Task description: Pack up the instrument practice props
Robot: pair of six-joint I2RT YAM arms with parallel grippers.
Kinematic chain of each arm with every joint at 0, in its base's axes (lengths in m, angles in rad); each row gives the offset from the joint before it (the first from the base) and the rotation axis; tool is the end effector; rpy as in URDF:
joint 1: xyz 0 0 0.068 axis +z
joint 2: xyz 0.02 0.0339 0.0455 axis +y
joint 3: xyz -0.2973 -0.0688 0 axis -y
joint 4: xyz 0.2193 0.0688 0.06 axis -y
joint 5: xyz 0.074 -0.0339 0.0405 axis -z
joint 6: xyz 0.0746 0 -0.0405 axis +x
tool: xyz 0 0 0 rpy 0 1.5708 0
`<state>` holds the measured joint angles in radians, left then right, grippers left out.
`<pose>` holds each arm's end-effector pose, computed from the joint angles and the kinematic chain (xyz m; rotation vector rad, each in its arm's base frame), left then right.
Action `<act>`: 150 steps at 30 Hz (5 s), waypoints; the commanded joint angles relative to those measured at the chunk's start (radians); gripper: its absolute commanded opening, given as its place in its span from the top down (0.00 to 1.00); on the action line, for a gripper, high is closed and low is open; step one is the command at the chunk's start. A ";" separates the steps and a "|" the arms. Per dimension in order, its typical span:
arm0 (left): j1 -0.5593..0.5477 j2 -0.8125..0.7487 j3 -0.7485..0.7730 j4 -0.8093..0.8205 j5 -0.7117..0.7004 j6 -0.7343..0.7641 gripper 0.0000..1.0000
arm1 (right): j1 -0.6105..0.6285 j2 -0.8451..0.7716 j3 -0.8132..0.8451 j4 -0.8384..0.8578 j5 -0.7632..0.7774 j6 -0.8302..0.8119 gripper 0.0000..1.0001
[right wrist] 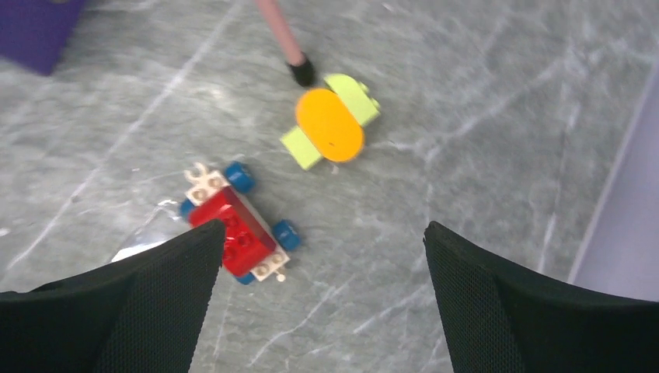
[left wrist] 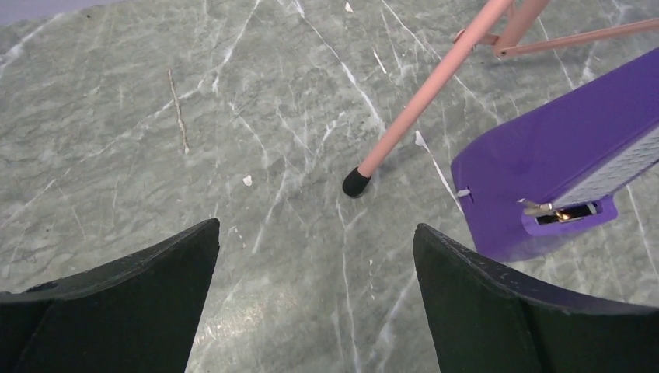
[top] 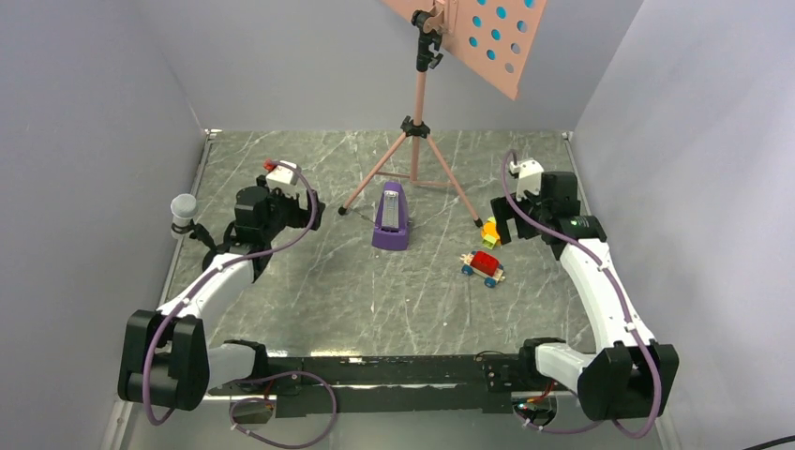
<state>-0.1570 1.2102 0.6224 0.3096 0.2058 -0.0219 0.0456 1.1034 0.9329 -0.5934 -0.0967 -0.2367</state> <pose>0.2665 -0.0576 0.2796 0.2685 1.8351 -0.3148 0.2189 0.0172 0.2983 -0.3754 2.2999 0.0173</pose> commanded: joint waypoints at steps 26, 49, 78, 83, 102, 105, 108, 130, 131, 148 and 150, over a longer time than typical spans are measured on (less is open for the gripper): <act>-0.004 -0.051 0.230 -0.521 0.248 0.206 0.03 | 0.464 0.263 0.485 0.007 -0.069 0.315 0.04; 0.073 -0.231 0.167 -0.464 0.278 -0.144 0.01 | 0.628 0.719 0.861 -0.069 0.226 0.658 0.13; 0.196 -0.282 0.123 -0.410 0.361 -0.250 0.02 | 0.682 0.762 0.789 -0.043 0.178 0.544 0.55; 0.196 -0.275 0.110 -0.404 0.451 -0.182 0.02 | 0.682 0.697 0.715 0.022 -0.064 0.327 0.68; 0.013 -0.206 0.196 -0.626 0.762 0.415 0.01 | 0.686 0.528 0.639 0.006 -0.487 -0.093 0.00; -0.041 -0.181 0.214 -0.623 0.772 0.480 0.01 | 0.674 0.458 0.681 -0.022 -0.498 -0.119 0.00; -0.098 -0.125 0.257 -0.637 0.764 0.560 0.01 | 0.648 0.377 0.656 -0.028 -0.517 -0.136 0.00; -0.266 0.366 0.734 -1.151 0.753 1.096 0.24 | 0.477 0.161 0.066 0.217 -0.595 -0.293 0.27; -0.271 0.370 0.737 -1.161 0.754 1.099 0.25 | 0.478 0.167 0.065 0.227 -0.609 -0.286 0.27; -0.312 0.325 0.651 -1.009 0.734 0.996 0.26 | 0.505 0.254 -0.008 0.358 -0.707 -0.267 0.29; -0.314 0.351 0.683 -1.060 0.738 1.015 0.37 | 0.504 0.276 0.000 0.400 -0.698 -0.191 0.29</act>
<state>-0.4603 1.5696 1.2613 -0.7124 0.9173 0.9741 0.5468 1.3567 0.9279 -0.3183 -0.7559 -0.5148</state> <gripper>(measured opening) 0.701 0.709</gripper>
